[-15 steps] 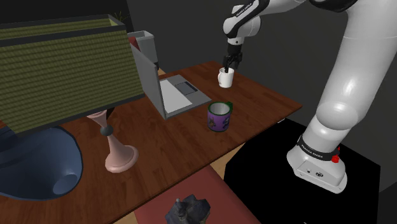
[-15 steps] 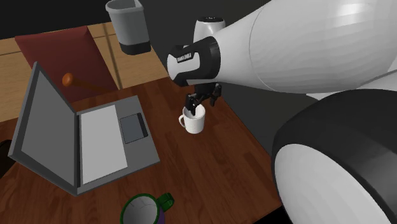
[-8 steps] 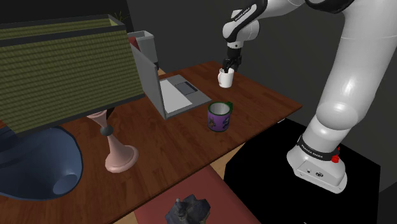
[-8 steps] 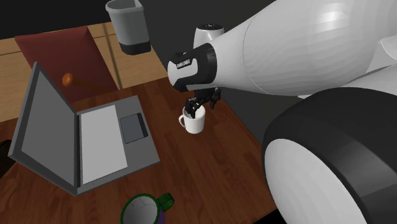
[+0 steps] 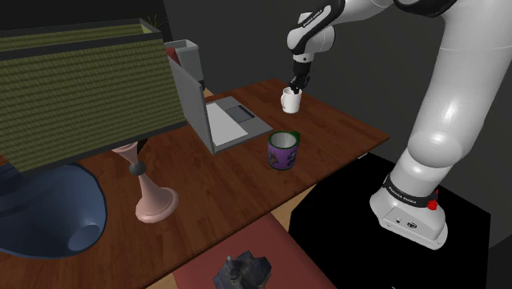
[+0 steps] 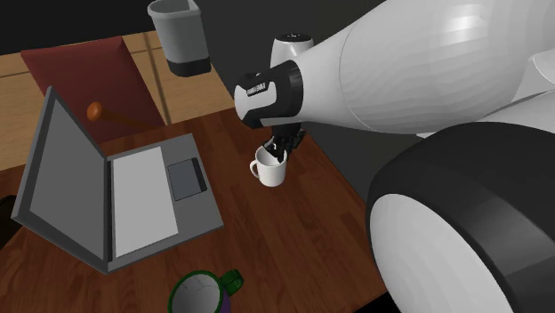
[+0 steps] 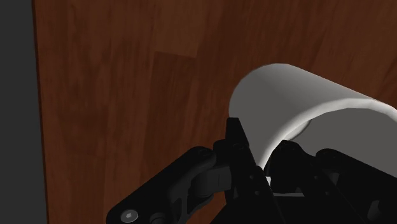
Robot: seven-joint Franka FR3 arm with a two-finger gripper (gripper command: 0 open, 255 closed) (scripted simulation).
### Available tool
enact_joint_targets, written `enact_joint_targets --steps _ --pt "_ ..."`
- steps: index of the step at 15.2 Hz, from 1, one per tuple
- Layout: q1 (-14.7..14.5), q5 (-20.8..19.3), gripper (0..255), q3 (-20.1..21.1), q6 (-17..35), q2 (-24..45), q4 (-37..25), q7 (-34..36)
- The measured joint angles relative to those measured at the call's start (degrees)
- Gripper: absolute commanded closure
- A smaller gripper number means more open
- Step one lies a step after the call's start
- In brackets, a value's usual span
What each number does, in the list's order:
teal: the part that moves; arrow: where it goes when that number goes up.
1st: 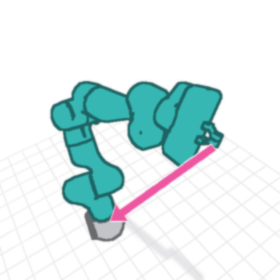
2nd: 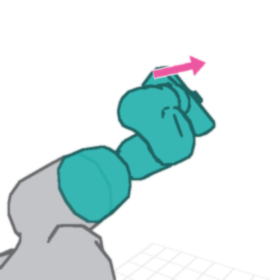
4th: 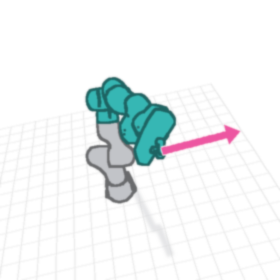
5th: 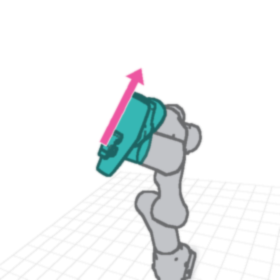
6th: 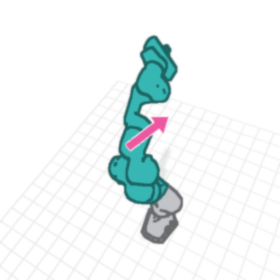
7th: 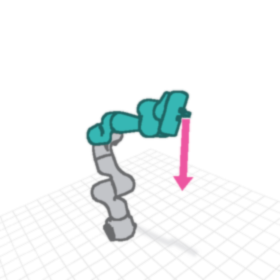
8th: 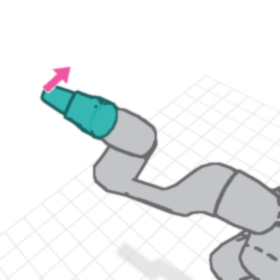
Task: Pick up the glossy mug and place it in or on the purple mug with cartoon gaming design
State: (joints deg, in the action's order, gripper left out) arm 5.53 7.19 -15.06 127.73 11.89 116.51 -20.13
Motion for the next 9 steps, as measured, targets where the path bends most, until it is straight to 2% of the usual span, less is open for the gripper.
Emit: enact_joint_targets --steps 5,9 --pt "0.00 0.00 255 0.00 0.00 0.00 0.00 0.00" --pt "-0.09 -0.59 255 -0.16 -1.98 -1.38 -0.65 0.40"
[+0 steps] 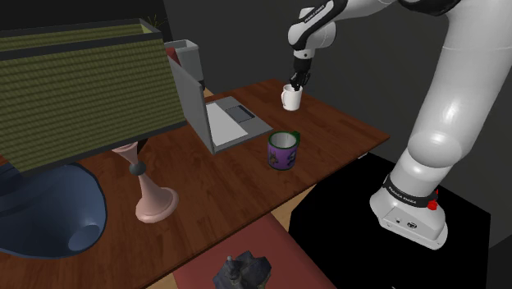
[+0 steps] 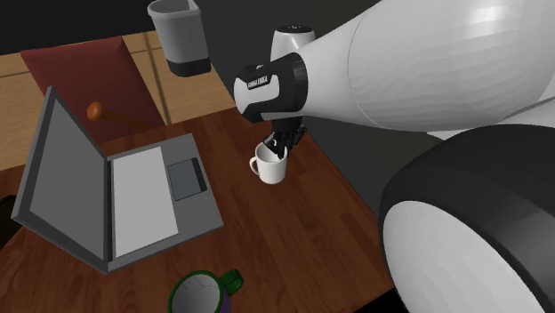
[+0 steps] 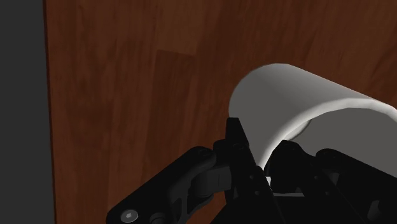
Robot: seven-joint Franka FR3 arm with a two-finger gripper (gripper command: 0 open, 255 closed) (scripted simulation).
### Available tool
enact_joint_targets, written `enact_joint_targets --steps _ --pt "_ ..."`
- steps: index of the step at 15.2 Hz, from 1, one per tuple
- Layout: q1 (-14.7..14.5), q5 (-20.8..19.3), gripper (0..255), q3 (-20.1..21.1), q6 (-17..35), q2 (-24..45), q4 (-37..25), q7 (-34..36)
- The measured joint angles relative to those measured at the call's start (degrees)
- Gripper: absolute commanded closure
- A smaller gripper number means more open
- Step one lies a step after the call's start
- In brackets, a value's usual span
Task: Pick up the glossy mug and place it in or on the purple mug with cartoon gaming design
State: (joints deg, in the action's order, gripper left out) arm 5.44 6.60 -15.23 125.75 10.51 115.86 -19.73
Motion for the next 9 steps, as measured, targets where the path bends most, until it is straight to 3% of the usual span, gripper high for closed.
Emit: enact_joint_targets --steps 9 --pt "-0.21 -1.28 255 -0.22 -6.40 -2.91 -3.67 1.13"
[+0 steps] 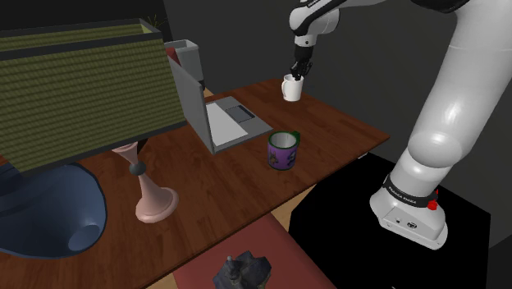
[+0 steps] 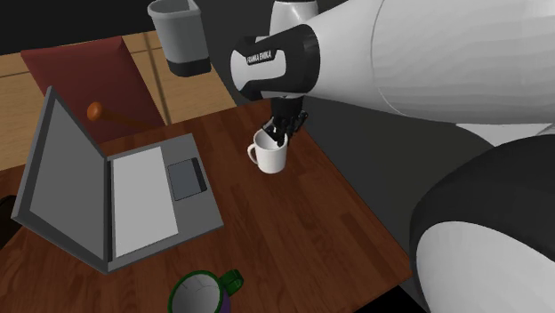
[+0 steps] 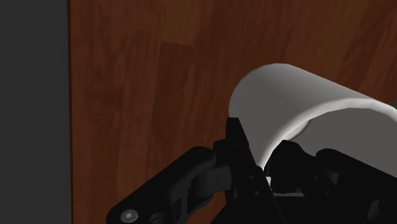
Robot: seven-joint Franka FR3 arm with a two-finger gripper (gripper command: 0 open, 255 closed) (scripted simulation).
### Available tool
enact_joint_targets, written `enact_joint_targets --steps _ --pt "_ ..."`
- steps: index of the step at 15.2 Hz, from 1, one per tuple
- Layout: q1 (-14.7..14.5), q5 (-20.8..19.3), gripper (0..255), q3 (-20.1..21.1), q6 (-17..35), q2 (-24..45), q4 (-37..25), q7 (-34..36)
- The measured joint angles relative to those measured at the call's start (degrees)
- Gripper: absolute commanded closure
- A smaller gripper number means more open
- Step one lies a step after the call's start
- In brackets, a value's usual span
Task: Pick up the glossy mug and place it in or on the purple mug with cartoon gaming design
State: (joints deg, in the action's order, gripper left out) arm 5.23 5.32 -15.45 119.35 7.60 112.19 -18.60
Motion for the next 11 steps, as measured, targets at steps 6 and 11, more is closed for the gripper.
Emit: enact_joint_targets --steps 6,11 --pt "-0.06 -0.62 255 -0.09 -4.11 -1.45 -2.73 0.54" --pt "-0.15 -1.07 255 -0.09 -7.77 -2.60 -5.30 1.03"
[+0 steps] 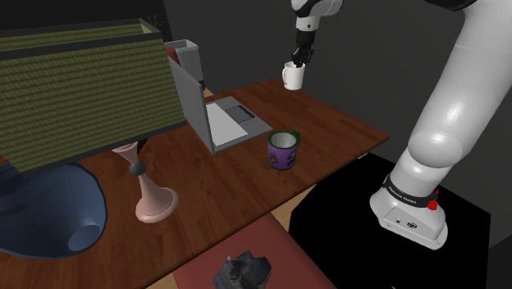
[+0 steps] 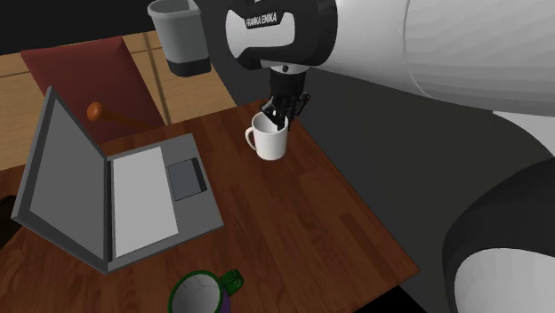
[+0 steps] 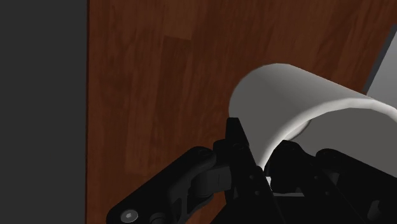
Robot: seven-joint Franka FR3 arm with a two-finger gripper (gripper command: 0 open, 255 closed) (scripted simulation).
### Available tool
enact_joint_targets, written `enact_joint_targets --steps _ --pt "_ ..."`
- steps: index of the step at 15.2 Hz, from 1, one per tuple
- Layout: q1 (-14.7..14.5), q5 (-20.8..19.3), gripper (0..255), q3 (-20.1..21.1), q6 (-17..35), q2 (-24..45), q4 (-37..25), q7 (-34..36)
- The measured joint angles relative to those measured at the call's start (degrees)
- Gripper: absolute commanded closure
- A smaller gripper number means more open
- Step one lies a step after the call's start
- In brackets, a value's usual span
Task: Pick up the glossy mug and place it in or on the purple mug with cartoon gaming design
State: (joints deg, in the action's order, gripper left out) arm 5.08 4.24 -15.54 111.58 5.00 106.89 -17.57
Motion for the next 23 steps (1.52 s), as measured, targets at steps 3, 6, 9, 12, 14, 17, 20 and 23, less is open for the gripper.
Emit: enact_joint_targets --steps 3,6,9,12,14,17,20,23 --pt "0.06 -0.13 255 -0.07 -2.27 -0.23 -2.04 0.06" --pt "0.04 -0.28 255 -0.06 -4.37 -0.59 -3.82 0.27" --pt "0.02 -0.36 255 -0.06 -6.48 -0.75 -5.78 0.47" --pt "-1.17 -1.45 255 0.88 -6.48 -4.69 -2.06 2.83" --pt "-2.30 -2.28 255 2.05 -6.23 -8.11 1.38 5.34" --pt "-3.76 -3.14 255 4.01 -5.52 -12.81 6.57 9.03" --pt "-4.93 -3.73 255 6.04 -5.07 -18.03 12.09 12.50" --pt "-6.23 -3.77 255 8.58 -4.92 -22.78 16.85 16.44"
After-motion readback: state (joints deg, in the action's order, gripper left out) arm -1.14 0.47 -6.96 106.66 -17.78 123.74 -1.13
